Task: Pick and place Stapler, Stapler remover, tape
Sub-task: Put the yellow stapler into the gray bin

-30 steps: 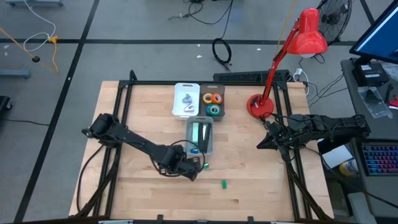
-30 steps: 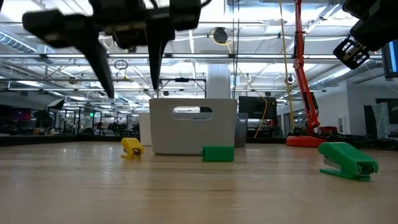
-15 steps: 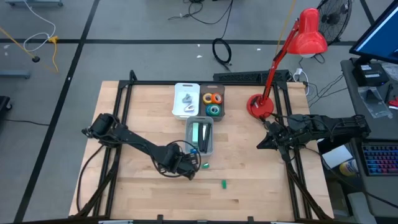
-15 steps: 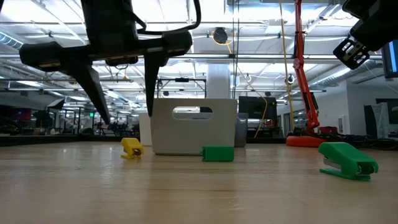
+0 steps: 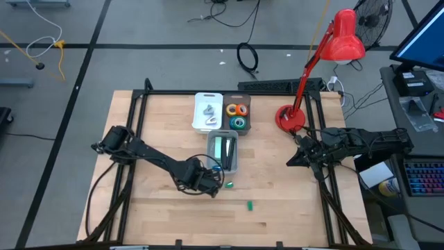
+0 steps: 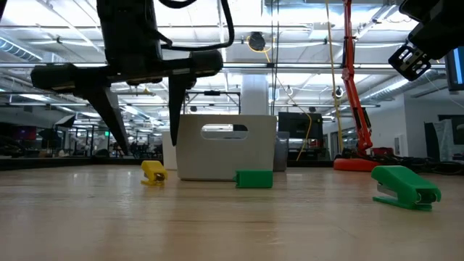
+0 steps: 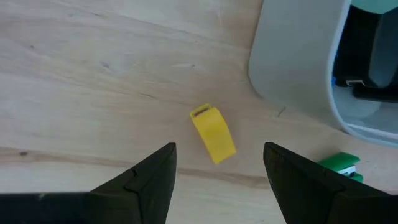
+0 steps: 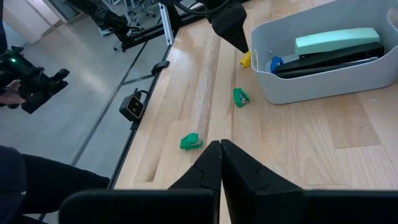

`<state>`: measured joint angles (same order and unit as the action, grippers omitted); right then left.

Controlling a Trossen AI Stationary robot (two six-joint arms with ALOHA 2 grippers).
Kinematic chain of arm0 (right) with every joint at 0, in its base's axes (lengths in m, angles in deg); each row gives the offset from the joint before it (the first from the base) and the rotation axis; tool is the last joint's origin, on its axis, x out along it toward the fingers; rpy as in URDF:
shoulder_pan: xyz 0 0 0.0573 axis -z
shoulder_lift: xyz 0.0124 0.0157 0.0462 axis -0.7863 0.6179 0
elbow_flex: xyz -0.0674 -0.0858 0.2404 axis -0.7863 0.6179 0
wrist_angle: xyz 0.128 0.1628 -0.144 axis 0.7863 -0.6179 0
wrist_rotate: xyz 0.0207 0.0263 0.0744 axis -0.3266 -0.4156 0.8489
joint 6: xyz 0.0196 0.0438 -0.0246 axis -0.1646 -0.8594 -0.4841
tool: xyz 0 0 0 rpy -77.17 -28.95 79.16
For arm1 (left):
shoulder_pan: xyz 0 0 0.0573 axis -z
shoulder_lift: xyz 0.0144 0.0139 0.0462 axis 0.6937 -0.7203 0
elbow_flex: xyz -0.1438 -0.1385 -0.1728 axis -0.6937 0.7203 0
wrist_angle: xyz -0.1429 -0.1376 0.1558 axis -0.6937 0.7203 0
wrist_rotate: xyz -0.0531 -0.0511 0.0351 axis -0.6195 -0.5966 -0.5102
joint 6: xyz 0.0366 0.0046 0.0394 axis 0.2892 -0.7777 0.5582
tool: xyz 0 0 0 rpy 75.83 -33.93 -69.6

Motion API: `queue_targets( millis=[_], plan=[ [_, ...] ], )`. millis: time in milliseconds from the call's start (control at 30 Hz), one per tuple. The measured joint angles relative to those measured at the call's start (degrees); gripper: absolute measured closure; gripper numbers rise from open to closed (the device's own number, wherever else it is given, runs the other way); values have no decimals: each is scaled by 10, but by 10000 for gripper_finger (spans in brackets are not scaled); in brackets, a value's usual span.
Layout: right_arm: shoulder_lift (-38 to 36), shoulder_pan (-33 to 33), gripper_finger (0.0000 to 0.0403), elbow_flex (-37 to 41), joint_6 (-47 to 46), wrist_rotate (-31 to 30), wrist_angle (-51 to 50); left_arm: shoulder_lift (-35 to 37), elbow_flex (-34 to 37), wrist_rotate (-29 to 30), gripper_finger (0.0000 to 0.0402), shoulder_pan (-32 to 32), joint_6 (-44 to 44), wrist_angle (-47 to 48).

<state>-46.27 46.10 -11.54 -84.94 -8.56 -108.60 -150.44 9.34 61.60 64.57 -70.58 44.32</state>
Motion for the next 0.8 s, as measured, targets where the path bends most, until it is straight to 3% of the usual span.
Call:
queue_targets(
  millis=[300, 467, 800],
  plan=[
    [0, 0, 403, 0, -7, 0, 0, 0, 26, -4, 156, 0, -8, -26],
    [0, 0, 403, 0, -11, 0, 0, 0, 27, 24, 156, 1, 4, -24],
    [0, 0, 403, 0, -11, 0, 0, 0, 27, 69, 156, 12, 273, -28]
  ],
)
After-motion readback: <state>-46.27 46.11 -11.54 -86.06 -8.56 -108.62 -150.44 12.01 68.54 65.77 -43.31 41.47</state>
